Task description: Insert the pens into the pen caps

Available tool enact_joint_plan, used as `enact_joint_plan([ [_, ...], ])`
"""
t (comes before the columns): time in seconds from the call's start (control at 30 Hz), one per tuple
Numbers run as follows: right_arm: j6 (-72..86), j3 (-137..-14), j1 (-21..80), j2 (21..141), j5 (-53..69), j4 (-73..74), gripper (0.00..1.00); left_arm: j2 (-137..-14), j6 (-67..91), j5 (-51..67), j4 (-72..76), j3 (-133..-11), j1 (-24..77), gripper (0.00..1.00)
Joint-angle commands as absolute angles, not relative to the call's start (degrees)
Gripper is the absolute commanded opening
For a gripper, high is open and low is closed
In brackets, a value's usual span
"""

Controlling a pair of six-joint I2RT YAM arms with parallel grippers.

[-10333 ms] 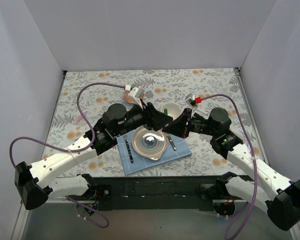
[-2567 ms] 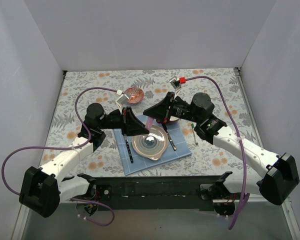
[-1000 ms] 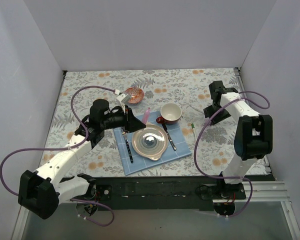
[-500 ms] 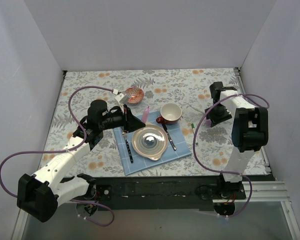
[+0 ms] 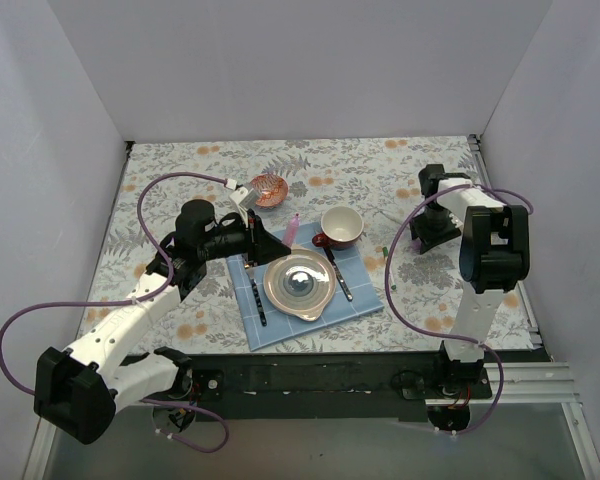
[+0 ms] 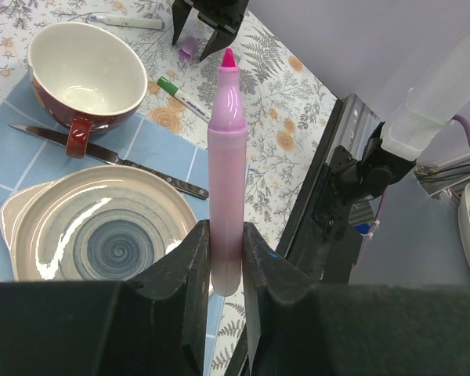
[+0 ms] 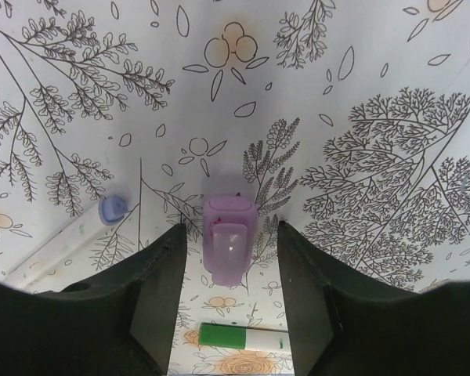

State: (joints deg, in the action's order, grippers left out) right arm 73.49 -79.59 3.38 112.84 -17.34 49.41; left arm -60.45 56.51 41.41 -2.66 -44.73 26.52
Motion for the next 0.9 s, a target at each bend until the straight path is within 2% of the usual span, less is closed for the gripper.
enact_joint_plan([
  [0.0,74.36,-78.23,3.08,112.94,-18.54,49.83,0.56,-59.68,55.11,41.92,-3.08,-45.09,26.46,0.0],
  [0.07,73.92,-77.78,2.99,112.41,-18.89,50.8,0.56,-59.41,55.02,41.4,-2.99,-45.0,26.54,0.0],
  [0.17,72.08,-75.59,2.81,111.28,-19.51,49.93,0.49,-59.5,55.2,40.7,-2.46,-45.09,26.46,0.0],
  [0.2,71.46,-74.19,2.9,110.92,-19.77,49.49,0.42,-59.85,54.67,40.78,-2.98,-45.26,26.46,0.0],
  [0.27,69.71,-72.78,2.81,110.13,-19.69,48.78,0.36,-59.59,54.49,39.82,-3.51,-45.62,26.54,0.0],
  [0.3,68.83,-72.08,2.81,109.87,-19.6,48.52,0.27,-58.98,54.49,39.38,-3.6,-45.53,26.46,0.0],
  [0.37,64.02,-69.18,2.81,108.38,-18.12,45.55,0.19,-58.62,55.1,37.98,-3.52,-45.0,26.63,0.0],
  [0.43,59.87,-65.07,2.81,105.66,-15.92,42.03,0.04,-58.97,55.81,37.09,-3.6,-45.0,27.07,0.0],
  [0.47,57.77,-63.82,2.73,104.43,-13.91,40.71,0.01,-59.32,55.9,37.44,-3.69,-45.17,27.51,0.0],
  [0.63,48.26,-57.49,3.08,92.59,-11.08,34.64,0.01,-59.94,55.64,39.38,-1.93,-43.68,28.65,0.0],
  [0.8,38.07,-52.57,5.62,81.14,3.93,22.61,0.01,-61.52,55.37,39.11,-1.93,-43.68,28.92,0.0],
  [0.87,37.18,-52.64,9.83,76.65,7.45,18.38,0.01,-61.79,55.11,38.85,-2.02,-43.59,29.18,0.0],
])
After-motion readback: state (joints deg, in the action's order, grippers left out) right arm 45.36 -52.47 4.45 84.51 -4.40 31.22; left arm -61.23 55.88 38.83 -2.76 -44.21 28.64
